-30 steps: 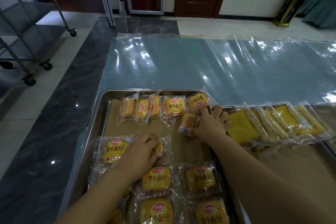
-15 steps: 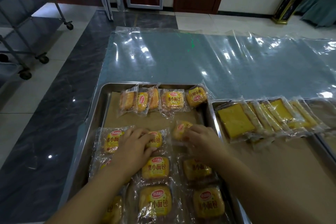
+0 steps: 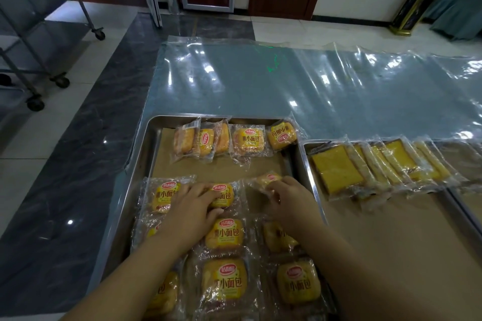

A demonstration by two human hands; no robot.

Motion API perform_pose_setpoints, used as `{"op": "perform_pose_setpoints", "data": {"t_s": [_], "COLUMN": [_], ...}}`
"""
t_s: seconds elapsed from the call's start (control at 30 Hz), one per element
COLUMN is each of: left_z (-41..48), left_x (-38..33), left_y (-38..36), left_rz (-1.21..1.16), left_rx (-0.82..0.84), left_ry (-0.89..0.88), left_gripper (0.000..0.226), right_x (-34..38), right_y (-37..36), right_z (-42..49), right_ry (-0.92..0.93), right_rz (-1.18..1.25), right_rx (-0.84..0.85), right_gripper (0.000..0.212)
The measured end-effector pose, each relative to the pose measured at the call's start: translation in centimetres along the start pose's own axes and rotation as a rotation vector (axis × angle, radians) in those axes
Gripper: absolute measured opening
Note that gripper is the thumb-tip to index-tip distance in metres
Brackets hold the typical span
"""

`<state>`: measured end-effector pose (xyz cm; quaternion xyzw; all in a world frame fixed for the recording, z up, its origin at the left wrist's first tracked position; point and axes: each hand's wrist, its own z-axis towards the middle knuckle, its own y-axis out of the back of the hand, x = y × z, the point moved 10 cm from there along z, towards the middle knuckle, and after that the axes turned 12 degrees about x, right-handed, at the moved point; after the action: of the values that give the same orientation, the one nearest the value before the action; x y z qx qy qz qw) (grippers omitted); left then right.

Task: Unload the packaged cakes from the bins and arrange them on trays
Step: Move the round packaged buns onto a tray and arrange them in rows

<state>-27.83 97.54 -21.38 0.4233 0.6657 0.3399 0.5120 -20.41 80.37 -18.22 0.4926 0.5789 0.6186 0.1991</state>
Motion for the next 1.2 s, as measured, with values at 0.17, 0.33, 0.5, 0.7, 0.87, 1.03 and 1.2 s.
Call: {"op": "perform_pose_setpoints", "data": {"t_s": [0.17,0.33,0.5,0.7,0.87,1.03,1.2], "left_z": [0.0,-0.5,-0.6,-0.3,1.7,6.3,11.3], "left_x": [-0.2,-0.5,-1.3,-1.9,-2.5,-5.4,-7.0], "left_y": [0.0,-0.5,-1.7,-1.0,2.1,5.0,4.9], "left_rz": [-0.036,-0.053,0.003,-0.018,-0.015,0.057,0.166], "left_rx": [-0.001,0.017,0.077,0.081,-0.042,-0.128,-0.09], "left_ry": [-0.023,-0.043,-0.088,-0.125,-0.157,-0.244,-0.217], "left_gripper": [0.047,0.057,0.061,0.051,0.04,0.038,0.057], "right_x": [1.4,1.0,-1.0,-1.2,-2.6,-5.7,-7.8], "right_y": [-1.8,-2.5,-4.6,-3.0,2.3,7.0,7.4], "right_z": [1.2,1.0,-0.1,0.3,3.0,6.4,9.5], "right_ry": [-0.004,0.051,0.031,-0.032,-0.105,-0.27,-0.411], "right_rz": [0.05,-0.153,-0.29,-0.176,-0.04,0.042,0.022], "right_rx": [0.193,0.217,0.363,0.294,0.049,-0.1,-0.005], "right_gripper": [0.015,0.041,0.063,0.053,0.038,0.051,0.061]}}
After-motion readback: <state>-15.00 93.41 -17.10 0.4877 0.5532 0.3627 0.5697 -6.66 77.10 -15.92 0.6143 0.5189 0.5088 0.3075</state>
